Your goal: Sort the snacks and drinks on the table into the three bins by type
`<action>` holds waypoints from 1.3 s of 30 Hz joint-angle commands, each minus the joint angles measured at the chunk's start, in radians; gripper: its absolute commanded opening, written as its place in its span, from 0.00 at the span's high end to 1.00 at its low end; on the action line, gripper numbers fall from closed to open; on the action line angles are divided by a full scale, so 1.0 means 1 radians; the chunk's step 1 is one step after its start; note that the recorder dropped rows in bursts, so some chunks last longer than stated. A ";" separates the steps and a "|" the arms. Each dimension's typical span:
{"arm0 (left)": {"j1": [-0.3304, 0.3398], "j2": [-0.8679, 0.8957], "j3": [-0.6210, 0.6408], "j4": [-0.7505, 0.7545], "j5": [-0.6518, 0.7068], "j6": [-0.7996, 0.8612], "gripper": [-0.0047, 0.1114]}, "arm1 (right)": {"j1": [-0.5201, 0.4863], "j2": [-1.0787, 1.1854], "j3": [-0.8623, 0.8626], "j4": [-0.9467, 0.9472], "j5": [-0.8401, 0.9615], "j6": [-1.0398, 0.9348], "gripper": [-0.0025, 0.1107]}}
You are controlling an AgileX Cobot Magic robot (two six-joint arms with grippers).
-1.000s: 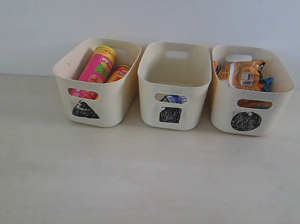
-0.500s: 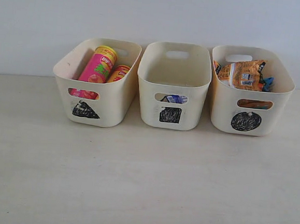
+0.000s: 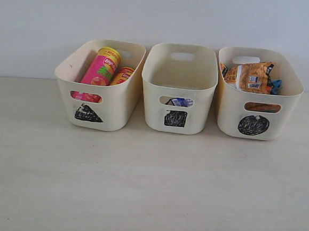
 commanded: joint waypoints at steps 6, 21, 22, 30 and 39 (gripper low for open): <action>0.003 -0.003 0.003 0.003 -0.009 -0.009 0.93 | -0.006 -0.209 0.269 0.003 -0.176 -0.053 0.97; 0.003 -0.003 0.003 0.003 -0.009 -0.009 0.93 | 0.087 -0.513 0.484 0.001 -0.281 -0.128 0.97; 0.003 -0.003 0.003 0.003 -0.009 -0.009 0.93 | 0.087 -0.522 0.484 0.001 -0.281 -0.128 0.97; 0.003 -0.003 0.003 0.003 -0.009 -0.009 0.93 | 0.087 -0.589 0.491 -0.014 -0.267 -0.069 0.97; 0.003 -0.003 0.003 0.003 -0.009 -0.009 0.93 | 0.087 -0.716 0.501 -0.136 -0.162 0.123 0.97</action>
